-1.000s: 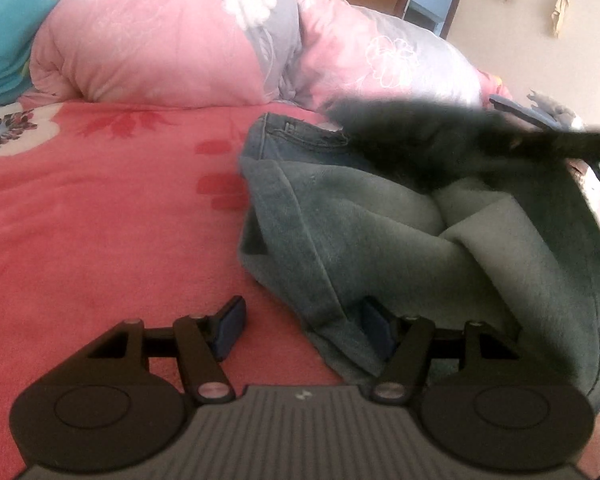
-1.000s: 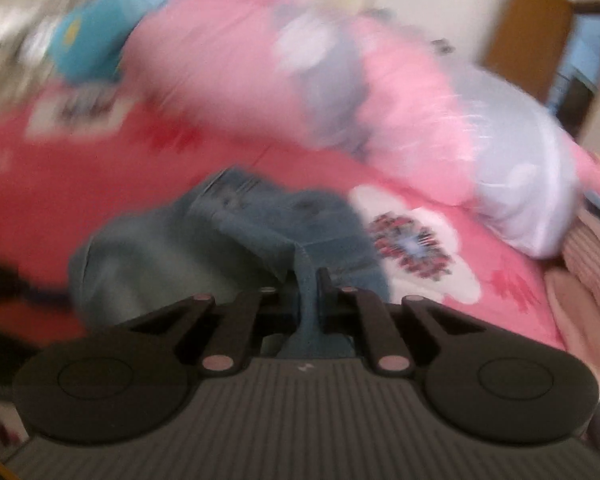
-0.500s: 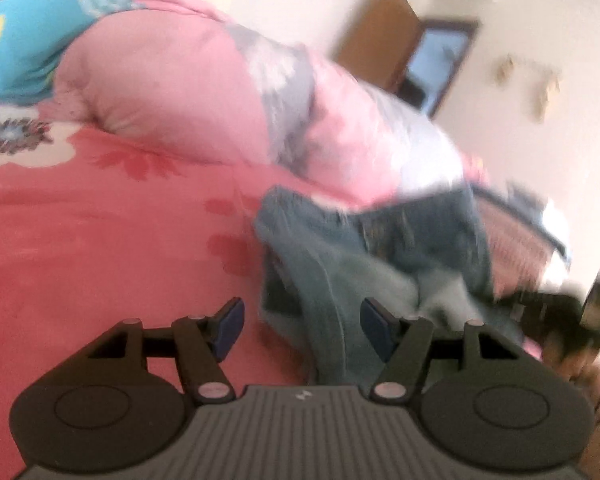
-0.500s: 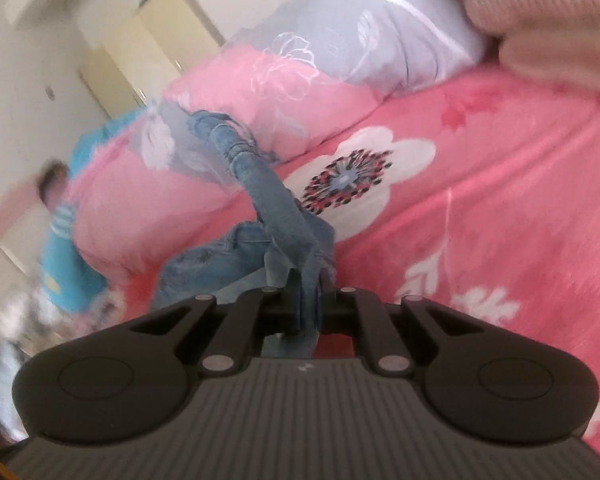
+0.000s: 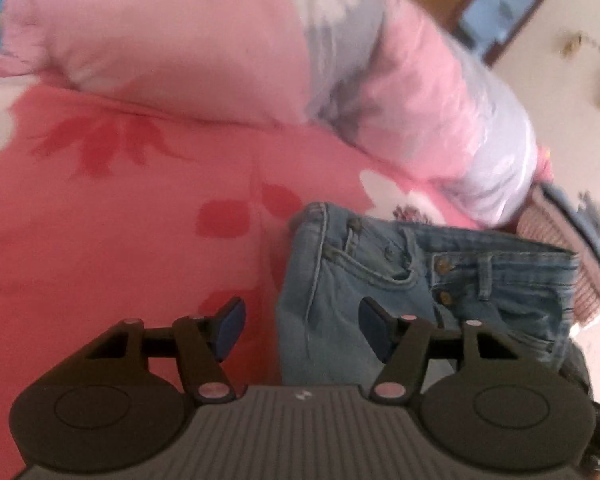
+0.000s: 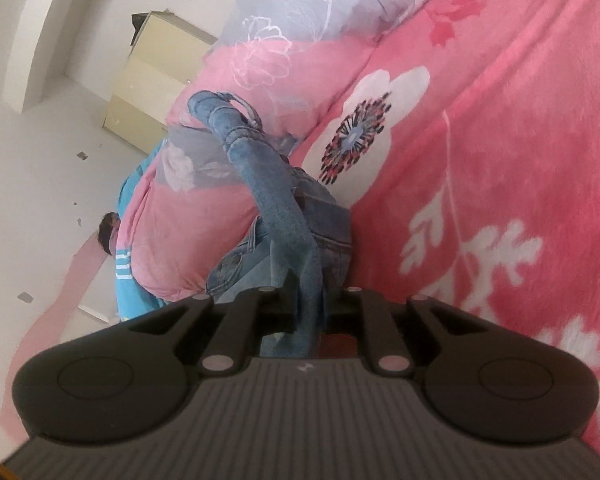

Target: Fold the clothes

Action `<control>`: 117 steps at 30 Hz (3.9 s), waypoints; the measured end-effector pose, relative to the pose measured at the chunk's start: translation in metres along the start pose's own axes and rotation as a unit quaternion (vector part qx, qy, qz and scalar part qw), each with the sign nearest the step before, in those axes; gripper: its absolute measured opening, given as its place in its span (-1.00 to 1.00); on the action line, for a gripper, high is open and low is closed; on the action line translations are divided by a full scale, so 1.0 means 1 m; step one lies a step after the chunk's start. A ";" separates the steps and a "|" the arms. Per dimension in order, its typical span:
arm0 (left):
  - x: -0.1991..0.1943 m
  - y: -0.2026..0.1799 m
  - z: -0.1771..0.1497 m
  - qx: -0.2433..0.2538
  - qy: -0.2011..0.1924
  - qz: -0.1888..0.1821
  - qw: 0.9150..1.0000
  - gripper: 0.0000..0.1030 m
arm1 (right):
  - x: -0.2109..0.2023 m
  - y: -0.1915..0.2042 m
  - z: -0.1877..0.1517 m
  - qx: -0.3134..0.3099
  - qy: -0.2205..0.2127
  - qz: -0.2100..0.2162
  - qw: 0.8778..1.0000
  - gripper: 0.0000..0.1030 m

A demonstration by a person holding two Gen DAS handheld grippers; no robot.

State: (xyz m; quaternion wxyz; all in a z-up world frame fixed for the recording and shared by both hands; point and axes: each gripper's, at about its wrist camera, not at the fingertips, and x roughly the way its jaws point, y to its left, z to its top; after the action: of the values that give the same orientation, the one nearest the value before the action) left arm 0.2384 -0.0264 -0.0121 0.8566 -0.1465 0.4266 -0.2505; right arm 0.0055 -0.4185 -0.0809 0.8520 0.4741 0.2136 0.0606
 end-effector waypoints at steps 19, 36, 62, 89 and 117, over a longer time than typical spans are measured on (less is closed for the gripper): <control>0.011 -0.032 0.006 0.048 -0.054 -0.011 0.997 -0.75 | 0.014 0.009 0.021 -0.035 0.009 -0.039 0.999 -0.46; -0.137 0.002 -0.062 -0.040 -0.275 -0.070 0.958 -0.77 | 0.065 0.202 0.025 -0.393 0.022 -0.086 0.915 -0.88; -0.300 0.155 -0.122 -0.191 -0.401 0.216 0.869 -0.79 | 0.340 0.478 -0.244 -0.657 0.130 0.085 0.738 -0.89; -0.275 0.108 -0.124 -0.121 -0.397 0.349 0.840 -0.12 | 0.226 0.415 -0.165 -0.579 0.134 -0.023 0.804 0.31; -0.173 0.017 -0.128 0.183 -0.249 0.193 0.931 -0.17 | 0.188 0.122 -0.088 0.071 0.214 -0.065 0.972 0.35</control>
State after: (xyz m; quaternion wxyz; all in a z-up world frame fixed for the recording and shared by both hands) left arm 0.0528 0.0789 0.0179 0.9791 0.0406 0.1662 -0.1098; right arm 0.1502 -0.2259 -0.0770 0.7528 0.4949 0.4246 0.0898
